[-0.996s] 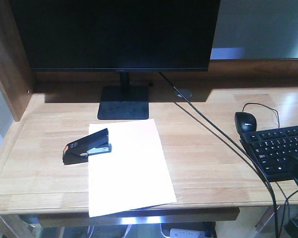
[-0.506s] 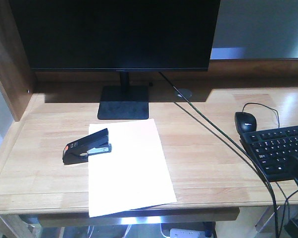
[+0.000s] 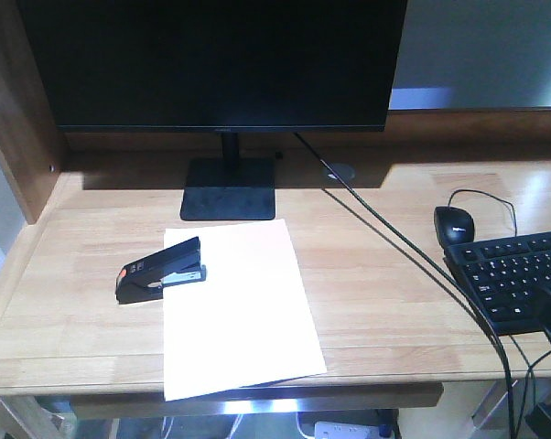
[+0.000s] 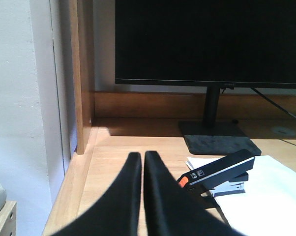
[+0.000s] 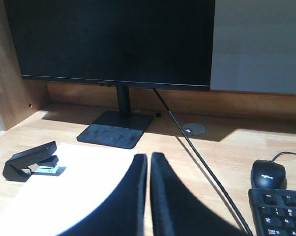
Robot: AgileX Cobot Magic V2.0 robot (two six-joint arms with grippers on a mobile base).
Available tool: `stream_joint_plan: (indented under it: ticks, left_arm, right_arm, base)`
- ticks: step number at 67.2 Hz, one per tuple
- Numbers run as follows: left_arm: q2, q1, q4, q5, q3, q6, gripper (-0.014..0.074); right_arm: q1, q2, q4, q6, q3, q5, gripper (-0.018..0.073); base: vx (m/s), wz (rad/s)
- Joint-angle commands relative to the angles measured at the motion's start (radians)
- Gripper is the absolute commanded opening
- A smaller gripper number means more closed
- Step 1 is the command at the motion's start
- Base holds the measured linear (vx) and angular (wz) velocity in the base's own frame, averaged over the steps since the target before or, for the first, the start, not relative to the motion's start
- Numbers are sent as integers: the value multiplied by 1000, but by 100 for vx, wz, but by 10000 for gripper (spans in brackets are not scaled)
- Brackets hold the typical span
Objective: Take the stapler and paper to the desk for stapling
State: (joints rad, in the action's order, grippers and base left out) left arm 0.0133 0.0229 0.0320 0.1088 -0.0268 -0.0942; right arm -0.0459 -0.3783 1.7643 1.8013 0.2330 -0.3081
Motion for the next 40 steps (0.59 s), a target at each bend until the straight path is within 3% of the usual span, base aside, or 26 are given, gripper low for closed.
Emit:
stream_joint_plan:
  ticks: [1, 40]
  left_arm:
    - [14, -1, -3, -70, -28, -10, -6]
    - [14, -1, -3, -70, -28, -10, -6]
  right_arm:
    - [7, -8, 17, 0, 29, 29, -9]
    - [7, -8, 17, 0, 29, 29, -9]
  base:
    - [0, 0]
    - [0, 0]
